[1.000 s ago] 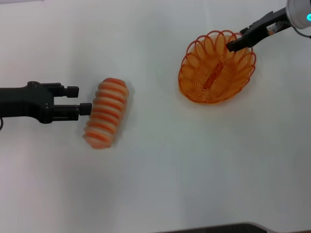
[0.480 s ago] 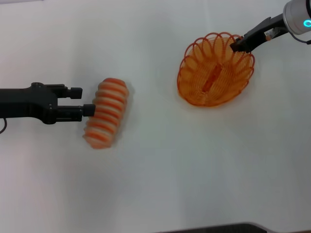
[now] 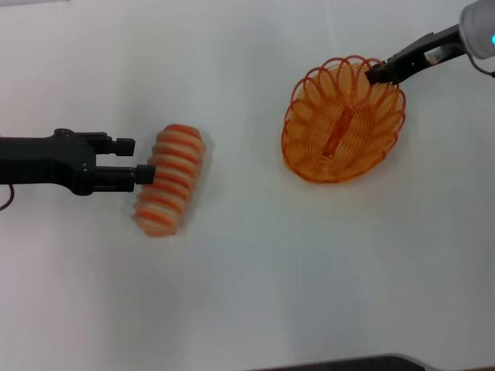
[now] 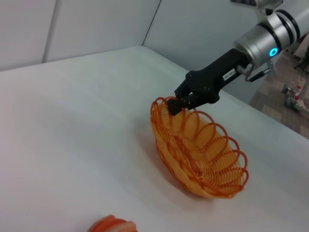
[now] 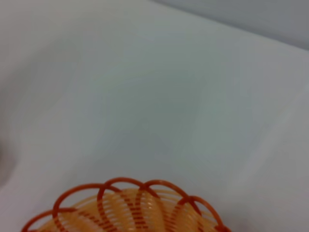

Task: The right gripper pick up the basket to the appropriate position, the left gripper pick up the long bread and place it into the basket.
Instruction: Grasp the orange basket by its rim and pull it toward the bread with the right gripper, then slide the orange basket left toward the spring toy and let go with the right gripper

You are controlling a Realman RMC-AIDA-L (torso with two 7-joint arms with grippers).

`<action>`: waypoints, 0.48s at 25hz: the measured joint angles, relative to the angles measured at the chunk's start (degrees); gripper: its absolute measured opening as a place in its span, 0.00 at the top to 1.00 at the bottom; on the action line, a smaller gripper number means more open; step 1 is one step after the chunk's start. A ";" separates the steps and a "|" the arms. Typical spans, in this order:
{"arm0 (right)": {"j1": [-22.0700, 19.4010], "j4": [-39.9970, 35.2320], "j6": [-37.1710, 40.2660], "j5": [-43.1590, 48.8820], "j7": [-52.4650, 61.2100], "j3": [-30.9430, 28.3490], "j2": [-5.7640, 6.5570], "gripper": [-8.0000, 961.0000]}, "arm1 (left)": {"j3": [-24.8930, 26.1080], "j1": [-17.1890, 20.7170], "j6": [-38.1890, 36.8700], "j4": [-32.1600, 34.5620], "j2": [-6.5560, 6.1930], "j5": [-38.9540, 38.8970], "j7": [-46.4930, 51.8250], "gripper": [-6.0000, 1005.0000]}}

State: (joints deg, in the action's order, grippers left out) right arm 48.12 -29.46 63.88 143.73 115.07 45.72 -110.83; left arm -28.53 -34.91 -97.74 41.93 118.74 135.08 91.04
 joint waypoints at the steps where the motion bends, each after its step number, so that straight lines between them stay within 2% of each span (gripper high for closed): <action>1: -0.51 -0.71 0.84 -0.62 0.13 -0.72 0.04 0.88 | 0.00 0.00 0.00 0.00 0.00 0.00 0.00 0.27; 7: -4.17 -1.63 4.01 -5.30 1.73 -5.71 0.63 0.89 | -0.04 -0.40 -0.02 0.00 0.00 -0.23 -0.02 0.27; 12: -9.38 -1.65 5.74 -15.43 1.30 -9.03 0.21 0.90 | -0.04 -1.19 0.24 0.00 0.00 -0.34 -0.25 0.27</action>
State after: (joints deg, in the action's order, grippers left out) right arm 38.74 -31.11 69.61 128.30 116.37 36.70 -110.61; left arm -28.57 -36.10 -97.50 41.92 118.74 134.74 90.79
